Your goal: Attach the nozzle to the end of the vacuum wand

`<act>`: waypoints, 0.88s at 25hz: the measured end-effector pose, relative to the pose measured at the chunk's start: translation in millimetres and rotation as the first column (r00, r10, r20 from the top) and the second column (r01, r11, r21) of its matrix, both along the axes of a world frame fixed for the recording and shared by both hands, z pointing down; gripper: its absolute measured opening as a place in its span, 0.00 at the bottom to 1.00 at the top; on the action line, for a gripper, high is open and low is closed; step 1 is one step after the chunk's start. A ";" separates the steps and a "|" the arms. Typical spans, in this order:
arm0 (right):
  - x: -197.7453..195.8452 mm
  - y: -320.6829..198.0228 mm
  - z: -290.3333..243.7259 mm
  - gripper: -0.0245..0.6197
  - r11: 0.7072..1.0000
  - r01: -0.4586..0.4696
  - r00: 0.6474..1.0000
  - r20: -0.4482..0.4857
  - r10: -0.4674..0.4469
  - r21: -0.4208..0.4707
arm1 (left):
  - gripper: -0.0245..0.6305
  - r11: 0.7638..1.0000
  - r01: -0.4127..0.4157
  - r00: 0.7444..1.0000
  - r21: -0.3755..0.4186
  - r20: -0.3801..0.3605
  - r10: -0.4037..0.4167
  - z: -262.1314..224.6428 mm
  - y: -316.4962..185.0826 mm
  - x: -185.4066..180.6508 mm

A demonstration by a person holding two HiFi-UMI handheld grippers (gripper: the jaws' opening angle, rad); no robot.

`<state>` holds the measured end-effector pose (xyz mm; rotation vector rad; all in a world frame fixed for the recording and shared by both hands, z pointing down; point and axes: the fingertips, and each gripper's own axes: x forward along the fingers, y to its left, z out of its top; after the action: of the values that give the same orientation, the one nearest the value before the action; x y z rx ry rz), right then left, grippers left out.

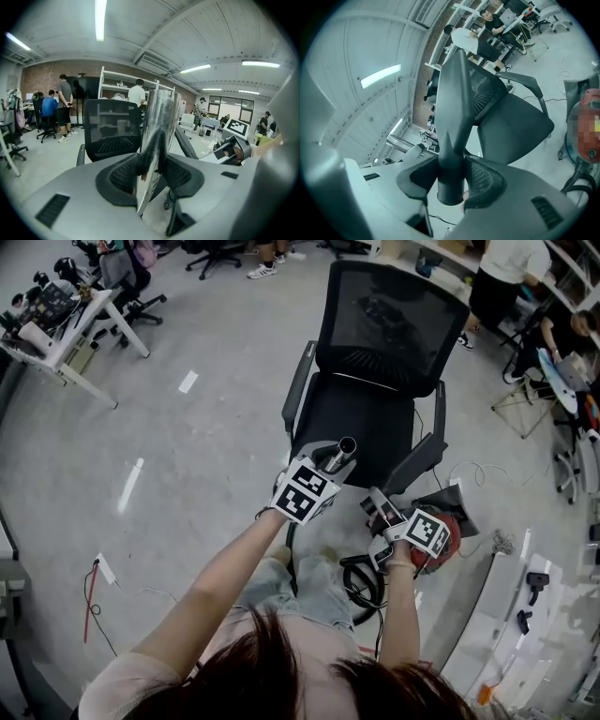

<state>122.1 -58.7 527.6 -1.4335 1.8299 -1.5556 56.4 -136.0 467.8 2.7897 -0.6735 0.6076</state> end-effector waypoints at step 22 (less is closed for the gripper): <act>1.2 -19.8 -76.0 0.33 0.988 0.074 0.997 0.025 -0.078 0.135 | 0.28 1.000 -0.010 1.000 0.001 0.001 0.010 1.2 16.3 9.3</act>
<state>123.3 -78.5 451.6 -1.2870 1.9523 -1.4503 65.6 -119.7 469.0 2.7956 -0.6604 0.6111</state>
